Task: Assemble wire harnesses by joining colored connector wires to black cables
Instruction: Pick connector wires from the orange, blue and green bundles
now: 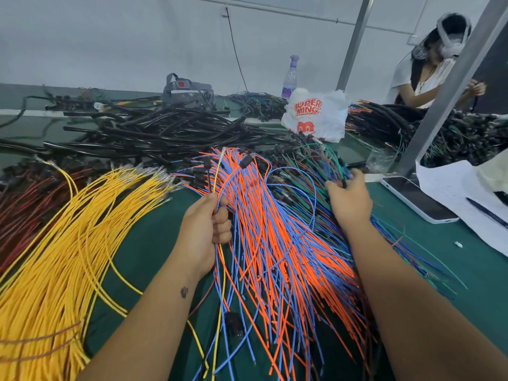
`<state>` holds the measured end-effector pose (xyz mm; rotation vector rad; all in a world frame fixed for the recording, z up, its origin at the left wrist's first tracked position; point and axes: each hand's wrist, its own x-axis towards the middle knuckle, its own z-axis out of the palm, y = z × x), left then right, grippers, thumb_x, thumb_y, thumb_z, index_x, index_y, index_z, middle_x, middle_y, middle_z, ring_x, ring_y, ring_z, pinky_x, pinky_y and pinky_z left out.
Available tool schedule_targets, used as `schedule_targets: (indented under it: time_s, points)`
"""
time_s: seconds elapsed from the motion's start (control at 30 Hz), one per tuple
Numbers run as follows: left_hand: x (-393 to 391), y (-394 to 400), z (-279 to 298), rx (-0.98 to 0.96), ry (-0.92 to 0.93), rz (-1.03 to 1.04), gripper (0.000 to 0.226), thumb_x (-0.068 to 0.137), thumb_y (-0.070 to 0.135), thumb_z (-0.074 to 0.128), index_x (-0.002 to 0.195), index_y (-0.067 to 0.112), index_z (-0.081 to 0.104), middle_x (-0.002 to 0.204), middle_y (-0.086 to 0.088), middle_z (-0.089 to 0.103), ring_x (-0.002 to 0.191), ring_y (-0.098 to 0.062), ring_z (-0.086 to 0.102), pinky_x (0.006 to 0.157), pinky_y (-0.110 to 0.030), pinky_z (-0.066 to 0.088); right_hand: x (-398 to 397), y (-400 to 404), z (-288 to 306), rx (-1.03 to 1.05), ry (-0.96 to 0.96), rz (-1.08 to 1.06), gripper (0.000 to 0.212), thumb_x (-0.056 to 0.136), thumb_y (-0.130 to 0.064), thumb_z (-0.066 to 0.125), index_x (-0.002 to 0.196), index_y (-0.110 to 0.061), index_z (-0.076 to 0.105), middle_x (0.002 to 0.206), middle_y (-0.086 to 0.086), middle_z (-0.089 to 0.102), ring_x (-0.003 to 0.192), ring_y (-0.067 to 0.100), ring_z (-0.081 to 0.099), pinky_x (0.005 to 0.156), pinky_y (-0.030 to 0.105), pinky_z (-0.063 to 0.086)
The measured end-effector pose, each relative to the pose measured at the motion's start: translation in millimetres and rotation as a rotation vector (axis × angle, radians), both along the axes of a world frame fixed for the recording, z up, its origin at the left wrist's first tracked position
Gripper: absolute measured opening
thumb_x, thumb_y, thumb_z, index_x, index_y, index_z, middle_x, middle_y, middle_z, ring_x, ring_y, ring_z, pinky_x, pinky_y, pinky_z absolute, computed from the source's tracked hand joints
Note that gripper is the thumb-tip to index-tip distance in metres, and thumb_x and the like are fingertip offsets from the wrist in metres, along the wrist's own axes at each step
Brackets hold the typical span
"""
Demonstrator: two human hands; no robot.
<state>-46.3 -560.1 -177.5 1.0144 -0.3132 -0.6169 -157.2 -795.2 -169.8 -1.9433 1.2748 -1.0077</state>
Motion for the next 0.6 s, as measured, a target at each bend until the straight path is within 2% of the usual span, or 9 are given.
schedule_targets:
  time_s: [0.03, 0.1, 0.17, 0.23, 0.33, 0.43, 0.5, 0.53, 0.6]
  points:
    - [-0.7, -0.5, 0.6, -0.005, 0.000, -0.004, 0.033, 0.105, 0.019, 0.030, 0.078, 0.012, 0.047, 0.045, 0.009, 0.025, 0.036, -0.003, 0.016, 0.036, -0.012, 0.013, -0.3, -1.9, 3.8, 0.077, -0.037, 0.032, 0.048, 0.088, -0.031, 0.060, 0.130, -0.012, 0.049, 0.088, 0.007, 0.063, 0.087, 0.030, 0.058, 0.083, 0.042, 0.046]
    - [-1.7, -1.0, 2.3, -0.015, 0.009, -0.017, 0.033, 0.105, 0.019, 0.030, 0.078, 0.012, 0.046, 0.044, 0.009, 0.025, 0.036, -0.002, 0.016, 0.035, -0.013, 0.012, -2.0, -6.0, 13.4, 0.145, -0.030, 0.091, 0.015, 0.089, -0.026, 0.059, 0.091, -0.012, 0.059, 0.066, 0.008, 0.051, 0.066, 0.025, 0.047, 0.065, 0.034, 0.036]
    - [-1.9, -0.1, 2.8, -0.022, 0.014, -0.022, 0.033, 0.105, 0.020, 0.030, 0.078, 0.012, 0.046, 0.044, 0.010, 0.025, 0.036, -0.002, 0.016, 0.035, -0.014, 0.012, -2.6, -7.9, 25.1, 0.155, 0.052, 0.178, 0.018, 0.090, -0.021, 0.060, 0.074, -0.011, 0.059, 0.062, 0.011, 0.044, 0.060, 0.021, 0.037, 0.060, 0.031, 0.029]
    - [-1.7, 1.9, 2.2, -0.022, 0.006, -0.017, 0.033, 0.106, 0.021, 0.030, 0.078, 0.012, 0.046, 0.045, 0.010, 0.026, 0.036, -0.003, 0.016, 0.035, -0.014, 0.013, -2.3, -7.5, 39.7, 0.116, 0.025, 0.212, 0.020, 0.094, -0.017, 0.055, 0.076, -0.009, 0.060, 0.062, 0.010, 0.046, 0.053, 0.020, 0.037, 0.053, 0.028, 0.030]
    - [-1.9, 4.7, 1.3, -0.008, -0.004, -0.008, 0.035, 0.106, 0.021, 0.029, 0.076, 0.013, 0.044, 0.045, 0.010, 0.028, 0.037, -0.003, 0.018, 0.034, -0.014, 0.016, -6.0, -1.7, 73.9, 0.101, -0.264, 0.215, 0.021, 0.100, -0.011, 0.043, 0.081, -0.010, 0.054, 0.063, 0.006, 0.049, 0.041, 0.011, 0.042, 0.040, 0.020, 0.033]
    - [-3.3, 4.4, 2.8, 0.016, -0.015, 0.005, 0.035, 0.106, 0.021, 0.029, 0.075, 0.014, 0.044, 0.046, 0.010, 0.028, 0.037, -0.004, 0.018, 0.034, -0.015, 0.017, -9.0, 3.6, 115.6, -0.149, -0.422, 0.083, 0.030, 0.097, -0.015, 0.044, 0.068, -0.022, 0.047, 0.063, 0.000, 0.046, 0.053, 0.012, 0.039, 0.055, 0.030, 0.030]
    - [-4.1, 3.7, 4.3, 0.027, -0.012, 0.024, 0.035, 0.106, 0.020, 0.030, 0.075, 0.015, 0.043, 0.046, 0.010, 0.027, 0.037, -0.004, 0.018, 0.035, -0.014, 0.016, -6.4, 12.6, 137.5, -0.218, -0.530, 0.081, 0.028, 0.095, -0.015, 0.044, 0.068, -0.024, 0.046, 0.068, 0.001, 0.050, 0.059, 0.014, 0.040, 0.059, 0.031, 0.029]
    - [-4.6, 3.7, 5.0, 0.031, -0.014, 0.031, 0.035, 0.106, 0.020, 0.030, 0.074, 0.015, 0.042, 0.045, 0.010, 0.027, 0.036, -0.003, 0.018, 0.035, -0.013, 0.016, -3.9, 17.7, 143.1, -0.245, -0.530, 0.104, 0.027, 0.094, -0.015, 0.044, 0.069, -0.024, 0.047, 0.069, 0.000, 0.052, 0.060, 0.014, 0.042, 0.059, 0.030, 0.030]
    - [-6.7, 3.6, 6.3, 0.047, -0.039, 0.034, 0.034, 0.106, 0.021, 0.030, 0.075, 0.014, 0.043, 0.045, 0.010, 0.028, 0.035, -0.003, 0.019, 0.034, -0.013, 0.018, 4.5, 28.4, 141.0, -0.246, -0.406, 0.190, 0.022, 0.094, -0.017, 0.047, 0.073, -0.021, 0.054, 0.066, -0.003, 0.052, 0.057, 0.012, 0.043, 0.055, 0.026, 0.031]
